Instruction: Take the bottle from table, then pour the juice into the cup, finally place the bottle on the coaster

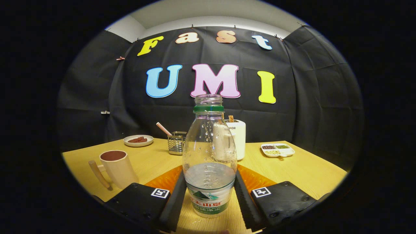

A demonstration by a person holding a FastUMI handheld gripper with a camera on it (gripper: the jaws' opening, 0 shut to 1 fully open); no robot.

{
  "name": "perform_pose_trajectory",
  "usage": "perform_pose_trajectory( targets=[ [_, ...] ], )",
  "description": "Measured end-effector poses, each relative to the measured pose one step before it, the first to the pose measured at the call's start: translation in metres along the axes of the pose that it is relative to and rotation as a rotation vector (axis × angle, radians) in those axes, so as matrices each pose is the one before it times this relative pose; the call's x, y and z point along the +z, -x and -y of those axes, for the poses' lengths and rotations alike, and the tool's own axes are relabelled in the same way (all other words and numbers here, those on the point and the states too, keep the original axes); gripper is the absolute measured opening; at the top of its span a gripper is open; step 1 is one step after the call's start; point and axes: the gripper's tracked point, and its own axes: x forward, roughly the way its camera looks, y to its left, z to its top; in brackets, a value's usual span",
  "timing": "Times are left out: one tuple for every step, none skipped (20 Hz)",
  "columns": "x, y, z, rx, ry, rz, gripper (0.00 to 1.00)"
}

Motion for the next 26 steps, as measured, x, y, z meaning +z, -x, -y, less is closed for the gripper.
perform_pose_trajectory(
  targets=[
    [0.00565,0.00187,0.00077,-0.0055,0.01188,0.00422,0.75],
    [0.00795,0.00052,-0.00023,-0.00367,0.01678,0.00618,0.75],
    [0.00614,-0.00138,-0.00014,-0.0052,0.02468,0.00094,0.75],
    [0.00808,-0.00158,-0.00156,-0.00076,0.03035,-0.00126,0.75],
    [0.00728,-0.00131,0.00065,-0.00697,0.03907,-0.00277,0.75],
    [0.00642,-0.00144,-0.0011,0.00286,0.04338,-0.00719,0.75],
    [0.00707,-0.00054,-0.00228,0.00437,0.03966,-0.00063,0.75],
    [0.00689,-0.00069,-0.00247,0.00533,0.03619,-0.00034,0.75],
    [0.00475,-0.00107,-0.00334,0.01032,0.03574,-0.0058,0.75],
    [0.00391,-0.00114,-0.0041,0.00852,0.03888,-0.00793,0.75],
    [0.00313,-0.00037,-0.00142,0.00249,0.0392,-0.00896,0.75],
    [0.00276,0.00104,-0.00187,-0.00635,0.03921,-0.01051,0.75],
    [0.0018,0.00154,0.00072,-0.01062,0.04235,-0.01429,0.73],
    [0.00184,0.0003,-0.00312,0.00193,0.04285,-0.01666,0.73],
    [0.00284,-0.00179,-0.00537,0.00919,0.04143,-0.01218,0.73],
    [0.0033,0.0006,-0.00517,0.01121,0.03942,-0.00388,0.73],
    [0.00398,0.00139,-0.00291,0.00418,0.04009,0.00171,0.73],
    [0.00381,0.00039,-0.00372,0.00948,0.04241,0.00018,0.73],
    [0.00457,-0.00023,-0.00445,0.00768,0.0396,0.00983,0.73],
    [0.00568,0.00001,-0.00378,0.00171,0.04492,0.0123,0.73],
    [0.00545,0.00028,-0.00515,0.01482,0.04483,0.01612,0.73],
    [0.00593,-0.00122,-0.00639,0.02118,0.04553,0.00978,0.73],
    [0.00228,-0.0013,-0.00297,0.0114,0.04626,0.00397,0.73],
    [0.0024,-0.00003,-0.00388,0.01111,0.04414,-0.00004,0.73],
    [-0.00002,-0.00063,-0.0026,0.00387,0.04051,-0.00587,0.73],
    [-0.0006,-0.0011,-0.00282,0.00721,0.039,-0.00724,0.73]
  ],
)
